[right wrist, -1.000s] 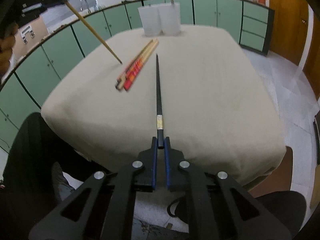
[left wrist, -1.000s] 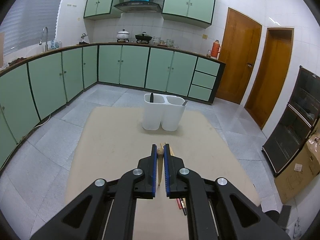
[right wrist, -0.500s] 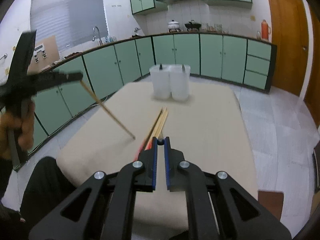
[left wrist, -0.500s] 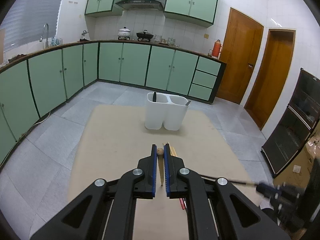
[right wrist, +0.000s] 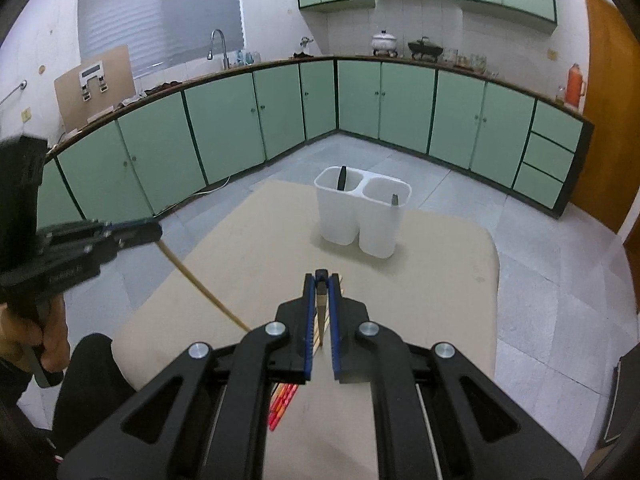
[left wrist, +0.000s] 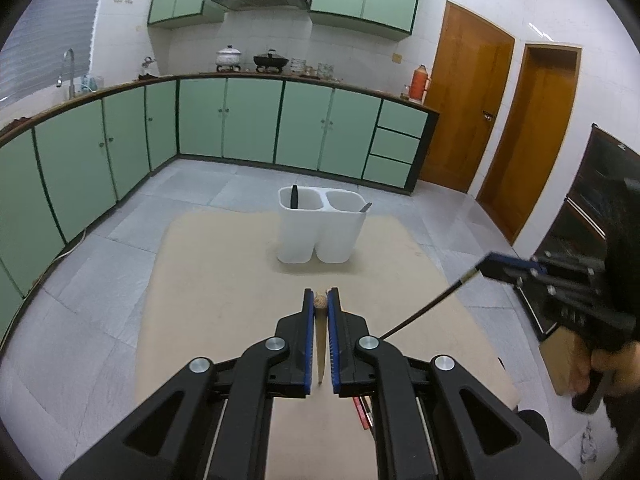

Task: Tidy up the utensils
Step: 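Carry both chopsticks to the white holder and lower them into it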

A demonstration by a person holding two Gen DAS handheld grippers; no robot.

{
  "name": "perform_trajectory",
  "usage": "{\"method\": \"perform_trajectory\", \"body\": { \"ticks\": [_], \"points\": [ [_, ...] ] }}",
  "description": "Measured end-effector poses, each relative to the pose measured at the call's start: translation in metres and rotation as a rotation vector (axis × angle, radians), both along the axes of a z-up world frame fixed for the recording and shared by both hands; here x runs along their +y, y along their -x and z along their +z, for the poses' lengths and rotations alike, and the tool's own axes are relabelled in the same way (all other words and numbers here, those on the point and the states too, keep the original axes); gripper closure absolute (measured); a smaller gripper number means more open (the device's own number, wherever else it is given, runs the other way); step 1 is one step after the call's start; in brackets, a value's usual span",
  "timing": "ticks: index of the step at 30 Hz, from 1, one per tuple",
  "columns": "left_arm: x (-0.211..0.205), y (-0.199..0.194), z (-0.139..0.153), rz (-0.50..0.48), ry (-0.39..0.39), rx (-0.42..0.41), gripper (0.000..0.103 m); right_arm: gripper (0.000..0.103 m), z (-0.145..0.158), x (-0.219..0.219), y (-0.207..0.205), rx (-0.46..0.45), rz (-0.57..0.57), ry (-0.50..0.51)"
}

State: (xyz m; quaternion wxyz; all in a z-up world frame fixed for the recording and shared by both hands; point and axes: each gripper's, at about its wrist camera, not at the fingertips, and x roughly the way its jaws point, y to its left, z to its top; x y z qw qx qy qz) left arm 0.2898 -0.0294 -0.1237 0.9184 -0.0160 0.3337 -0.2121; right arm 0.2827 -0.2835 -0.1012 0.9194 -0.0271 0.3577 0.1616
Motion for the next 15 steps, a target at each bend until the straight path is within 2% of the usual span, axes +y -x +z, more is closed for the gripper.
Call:
{"method": "perform_trajectory", "body": {
  "ticks": [8,15],
  "points": [
    [-0.002,-0.031,0.017,-0.033,-0.013,0.013,0.096,0.098,0.035,0.006,-0.03,0.019,0.038,0.031],
    [-0.015,-0.076,0.056,-0.045,0.0,-0.032,0.096,0.098,0.075,0.005,-0.073,-0.004,0.027,0.037]
  ]
}}
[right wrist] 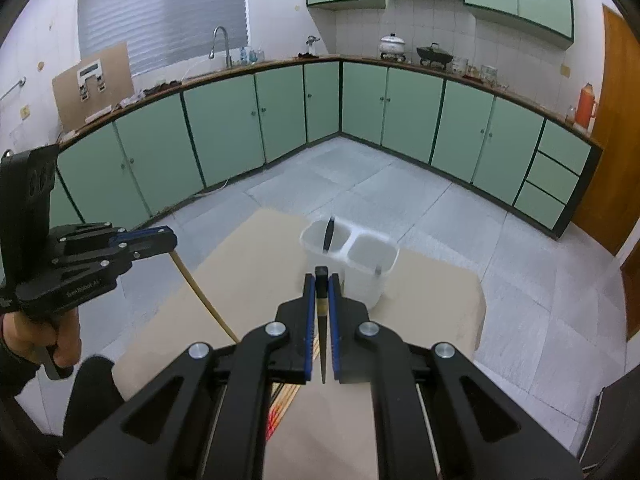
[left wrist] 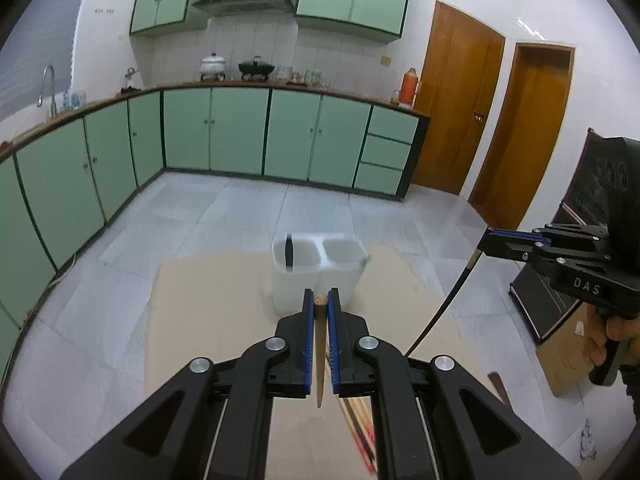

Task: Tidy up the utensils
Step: 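Carry both chopsticks to the white holder and lower them into it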

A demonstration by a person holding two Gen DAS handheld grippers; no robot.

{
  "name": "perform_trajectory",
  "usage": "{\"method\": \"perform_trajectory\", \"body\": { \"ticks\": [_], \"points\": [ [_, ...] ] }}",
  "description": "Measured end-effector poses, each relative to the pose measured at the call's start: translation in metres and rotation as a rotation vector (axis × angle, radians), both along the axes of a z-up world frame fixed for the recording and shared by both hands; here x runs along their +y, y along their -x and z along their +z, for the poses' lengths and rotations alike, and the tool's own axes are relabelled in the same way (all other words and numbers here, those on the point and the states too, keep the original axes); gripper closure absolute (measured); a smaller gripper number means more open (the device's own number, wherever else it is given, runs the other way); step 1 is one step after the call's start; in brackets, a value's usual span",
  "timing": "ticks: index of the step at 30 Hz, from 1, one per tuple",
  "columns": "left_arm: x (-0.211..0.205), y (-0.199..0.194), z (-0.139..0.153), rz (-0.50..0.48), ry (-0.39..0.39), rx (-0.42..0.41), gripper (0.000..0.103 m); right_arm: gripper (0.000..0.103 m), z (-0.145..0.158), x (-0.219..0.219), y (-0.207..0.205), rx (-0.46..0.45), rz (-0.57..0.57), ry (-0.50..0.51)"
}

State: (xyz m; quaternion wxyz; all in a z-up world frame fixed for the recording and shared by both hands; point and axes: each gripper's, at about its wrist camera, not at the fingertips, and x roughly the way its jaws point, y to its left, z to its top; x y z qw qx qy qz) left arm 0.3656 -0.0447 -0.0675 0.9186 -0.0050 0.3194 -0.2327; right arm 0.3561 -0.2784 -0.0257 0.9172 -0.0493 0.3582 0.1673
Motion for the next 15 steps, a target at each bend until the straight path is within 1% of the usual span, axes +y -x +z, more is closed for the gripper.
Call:
{"method": "perform_trajectory", "body": {
  "ticks": [6,10,12,14,15],
  "points": [
    [-0.021,-0.051,0.045,0.03,0.012,-0.083,0.096,0.098,0.043,-0.001,-0.048,-0.042,-0.024,-0.03],
    [-0.032,-0.09,0.069,0.063,0.022,-0.139,0.096,0.098,0.07,-0.003,-0.086,-0.091,-0.054,-0.032],
    [-0.037,-0.105,0.074,0.075,0.028,-0.157,0.096,0.098,0.076,-0.003,-0.107,-0.104,-0.067,-0.033],
    [-0.042,-0.123,0.074,0.082,0.036,-0.18,0.096,0.098,0.072,-0.003,-0.123,-0.118,-0.078,-0.013],
    [-0.045,-0.129,0.072,0.083,0.037,-0.18,0.096,0.098,0.065,-0.004,-0.134,-0.112,-0.087,-0.006]
  ]
}}
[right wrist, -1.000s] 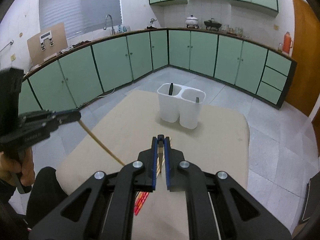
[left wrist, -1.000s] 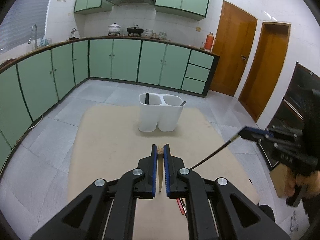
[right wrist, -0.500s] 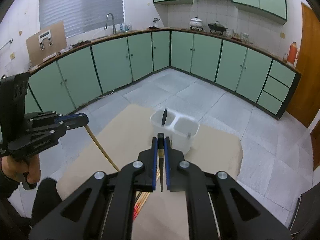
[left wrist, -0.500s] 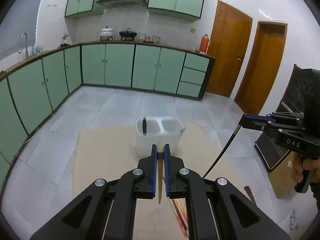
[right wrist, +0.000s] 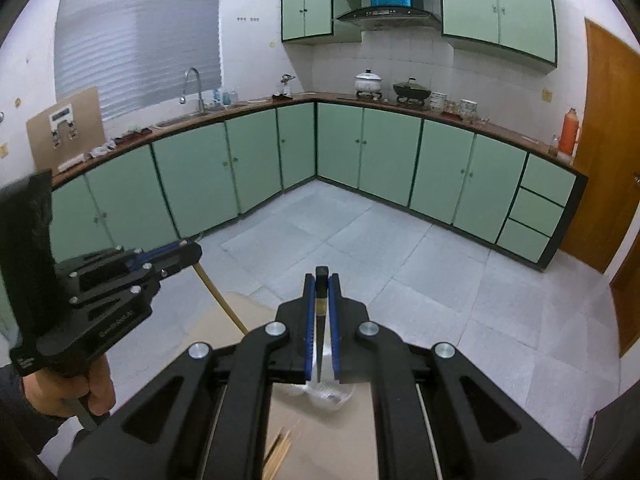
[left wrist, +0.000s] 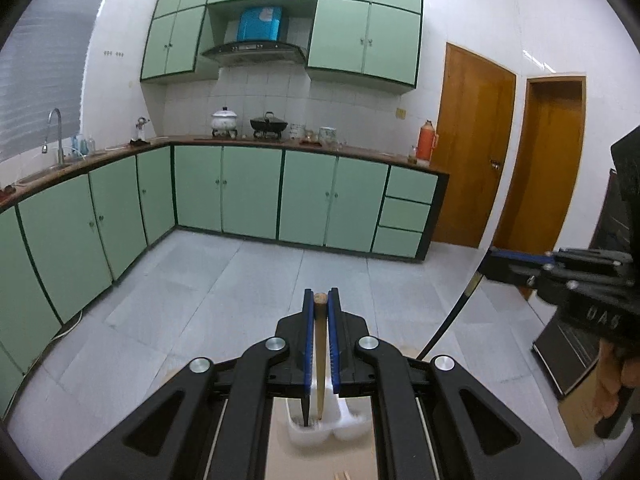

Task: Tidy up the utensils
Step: 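Carry both chopsticks to the white holder and lower them into it, then open both tools to release the chopsticks into the holder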

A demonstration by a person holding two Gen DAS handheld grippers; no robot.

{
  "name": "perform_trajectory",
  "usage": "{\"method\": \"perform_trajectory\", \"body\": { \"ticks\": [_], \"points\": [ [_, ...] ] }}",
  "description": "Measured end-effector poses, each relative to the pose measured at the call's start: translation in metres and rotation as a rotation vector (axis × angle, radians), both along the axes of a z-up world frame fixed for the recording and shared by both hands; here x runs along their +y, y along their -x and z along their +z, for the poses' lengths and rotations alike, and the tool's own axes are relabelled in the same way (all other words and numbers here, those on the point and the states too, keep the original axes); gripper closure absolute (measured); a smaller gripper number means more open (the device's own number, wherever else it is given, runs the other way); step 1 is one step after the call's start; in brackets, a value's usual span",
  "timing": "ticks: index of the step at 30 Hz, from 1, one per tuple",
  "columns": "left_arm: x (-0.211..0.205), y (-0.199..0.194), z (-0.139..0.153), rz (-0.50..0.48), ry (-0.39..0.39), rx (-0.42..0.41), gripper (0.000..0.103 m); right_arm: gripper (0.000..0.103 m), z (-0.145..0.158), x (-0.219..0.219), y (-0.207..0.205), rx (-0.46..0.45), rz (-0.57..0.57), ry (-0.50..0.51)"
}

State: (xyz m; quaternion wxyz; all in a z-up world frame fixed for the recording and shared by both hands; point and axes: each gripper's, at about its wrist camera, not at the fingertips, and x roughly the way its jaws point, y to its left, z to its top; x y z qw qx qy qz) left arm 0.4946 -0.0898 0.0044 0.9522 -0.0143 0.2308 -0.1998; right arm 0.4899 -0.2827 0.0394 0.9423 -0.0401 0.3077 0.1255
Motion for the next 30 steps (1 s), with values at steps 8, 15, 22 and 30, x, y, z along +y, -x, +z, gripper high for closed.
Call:
{"method": "perform_trajectory", "body": {
  "ticks": [8,15,22,30],
  "points": [
    [-0.013,-0.038,-0.073,0.005,-0.024,0.101,0.096,0.098,-0.087,-0.019,-0.041,0.12,-0.05,-0.014],
    [0.006,-0.019,-0.091,0.046,-0.064,0.1,0.058,0.085,-0.105,-0.033,-0.011,0.112,-0.055,-0.079],
    [0.043,0.076,-0.086,0.046,-0.093,0.014,0.034,0.07,-0.11,-0.046,0.116,-0.035,-0.048,-0.14],
    [0.06,0.213,-0.186,0.018,-0.089,0.057,0.026,0.067,-0.273,0.006,0.275,0.095,-0.058,-0.082]
  ]
}}
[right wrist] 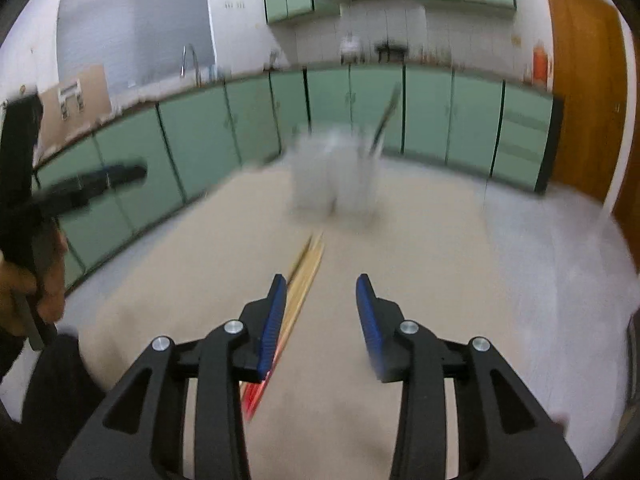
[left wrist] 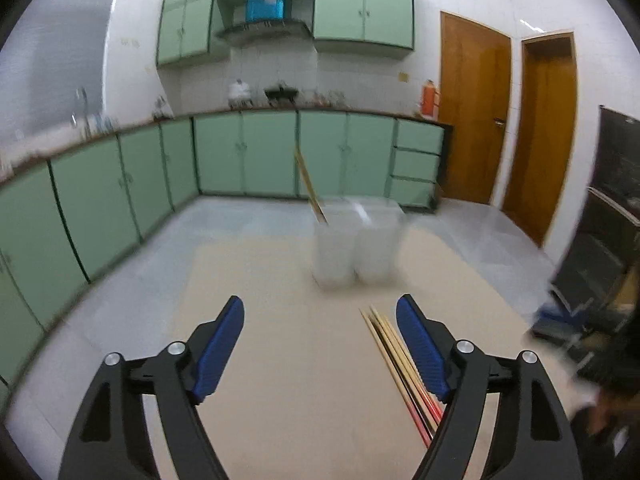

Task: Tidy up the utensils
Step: 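Open both tools to release the chopsticks into the holder, then grasp a red-patterned chopstick from the bundle with the right tool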

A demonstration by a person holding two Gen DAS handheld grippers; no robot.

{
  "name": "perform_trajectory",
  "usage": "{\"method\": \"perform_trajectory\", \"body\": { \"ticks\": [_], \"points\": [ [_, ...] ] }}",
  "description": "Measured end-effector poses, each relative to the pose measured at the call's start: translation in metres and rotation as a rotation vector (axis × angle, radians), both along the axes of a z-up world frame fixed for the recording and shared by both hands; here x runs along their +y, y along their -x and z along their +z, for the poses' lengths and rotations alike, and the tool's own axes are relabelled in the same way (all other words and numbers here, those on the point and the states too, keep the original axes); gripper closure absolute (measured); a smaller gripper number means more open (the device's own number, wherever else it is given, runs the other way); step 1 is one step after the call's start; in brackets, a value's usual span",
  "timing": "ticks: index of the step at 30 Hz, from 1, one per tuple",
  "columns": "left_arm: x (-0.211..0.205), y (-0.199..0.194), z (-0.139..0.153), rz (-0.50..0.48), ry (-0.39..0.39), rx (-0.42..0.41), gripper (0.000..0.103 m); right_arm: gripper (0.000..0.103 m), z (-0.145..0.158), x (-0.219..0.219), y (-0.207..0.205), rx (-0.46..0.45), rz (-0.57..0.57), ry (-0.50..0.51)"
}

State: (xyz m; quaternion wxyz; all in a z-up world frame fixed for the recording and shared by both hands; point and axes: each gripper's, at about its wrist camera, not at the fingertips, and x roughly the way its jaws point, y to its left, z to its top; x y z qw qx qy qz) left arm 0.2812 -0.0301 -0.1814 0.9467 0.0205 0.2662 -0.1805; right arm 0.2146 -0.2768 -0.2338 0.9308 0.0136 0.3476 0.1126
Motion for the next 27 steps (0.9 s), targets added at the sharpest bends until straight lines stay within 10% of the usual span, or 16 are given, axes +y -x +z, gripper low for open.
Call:
{"method": "perform_trajectory", "body": {
  "ticks": [6,15,19,27],
  "points": [
    [0.003,0.047,-0.059,0.024,0.018,0.066,0.026,0.068,-0.073,0.049,0.044,0.088,0.058,0.05],
    [0.008,0.053,-0.094,0.043,0.044,0.138,0.027,0.072,-0.083,0.051,0.032,0.066,0.054,0.055],
    [-0.005,0.055,-0.107,0.01,0.024,0.166,0.032,0.097,-0.083,0.035,0.025,0.064,0.004,0.061],
    [-0.047,0.056,-0.131,-0.085,-0.083,0.199,0.041,0.098,-0.086,0.014,0.022,0.063,-0.009,0.034]
  ]
}}
